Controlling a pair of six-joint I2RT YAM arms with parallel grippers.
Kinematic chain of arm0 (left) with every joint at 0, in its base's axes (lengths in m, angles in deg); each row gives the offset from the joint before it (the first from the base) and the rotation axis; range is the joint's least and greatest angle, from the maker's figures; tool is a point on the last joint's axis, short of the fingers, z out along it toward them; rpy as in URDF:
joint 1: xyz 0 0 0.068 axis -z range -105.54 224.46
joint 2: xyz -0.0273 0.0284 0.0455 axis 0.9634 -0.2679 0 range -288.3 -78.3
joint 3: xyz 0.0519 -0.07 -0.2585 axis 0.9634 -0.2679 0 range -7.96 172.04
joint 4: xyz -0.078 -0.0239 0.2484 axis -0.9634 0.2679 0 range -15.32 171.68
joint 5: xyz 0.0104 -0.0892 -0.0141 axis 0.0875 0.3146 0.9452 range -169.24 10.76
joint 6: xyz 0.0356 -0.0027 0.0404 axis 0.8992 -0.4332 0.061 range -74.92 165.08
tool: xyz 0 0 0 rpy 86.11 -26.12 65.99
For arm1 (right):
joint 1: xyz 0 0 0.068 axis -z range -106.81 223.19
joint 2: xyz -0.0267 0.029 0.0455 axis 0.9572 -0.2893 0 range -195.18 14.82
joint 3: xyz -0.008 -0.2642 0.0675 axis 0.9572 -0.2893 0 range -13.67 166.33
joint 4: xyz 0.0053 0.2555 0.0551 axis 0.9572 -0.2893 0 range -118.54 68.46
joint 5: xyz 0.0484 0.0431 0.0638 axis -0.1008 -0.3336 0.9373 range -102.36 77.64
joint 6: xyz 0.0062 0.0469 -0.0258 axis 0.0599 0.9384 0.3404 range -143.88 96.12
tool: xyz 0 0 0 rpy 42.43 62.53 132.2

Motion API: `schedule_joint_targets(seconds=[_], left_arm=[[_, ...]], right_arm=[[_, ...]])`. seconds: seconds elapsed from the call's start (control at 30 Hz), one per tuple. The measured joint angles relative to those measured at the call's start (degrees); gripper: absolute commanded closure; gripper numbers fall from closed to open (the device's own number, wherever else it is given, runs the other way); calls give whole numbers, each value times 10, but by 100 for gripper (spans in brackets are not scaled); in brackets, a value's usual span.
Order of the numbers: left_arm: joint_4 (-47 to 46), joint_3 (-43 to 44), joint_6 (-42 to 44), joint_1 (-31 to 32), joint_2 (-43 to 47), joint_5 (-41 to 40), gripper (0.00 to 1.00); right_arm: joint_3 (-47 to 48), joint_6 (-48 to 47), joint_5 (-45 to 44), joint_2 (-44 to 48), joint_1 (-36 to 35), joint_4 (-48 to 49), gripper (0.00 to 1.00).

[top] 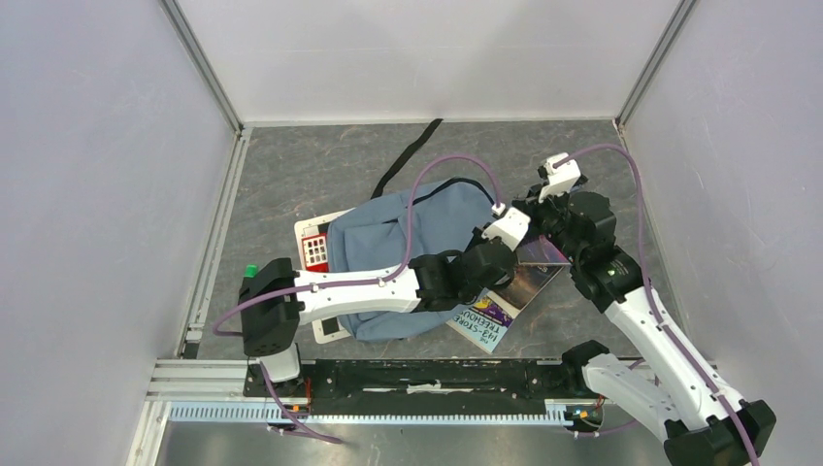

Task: Pack the student bag
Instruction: Unzip the student bag at the center of the board.

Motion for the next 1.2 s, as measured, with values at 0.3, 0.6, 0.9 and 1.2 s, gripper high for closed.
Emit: schedule_joint_targets(seconds=[0.3,0.6,0.9,1.2], left_arm=[[102,89,102,-5,1,-4,98],[212,275,332,-47,1,26,98],[207,316,511,-108,1,115,98],[174,294,574,-155,9,227,98]], right_arm=[[37,-13,-16,1,0,-13,100],[67,-10,-10,0,4,28,100],[67,-9,-6,-1,3,48,100],[54,1,-4,0,3,61,100]])
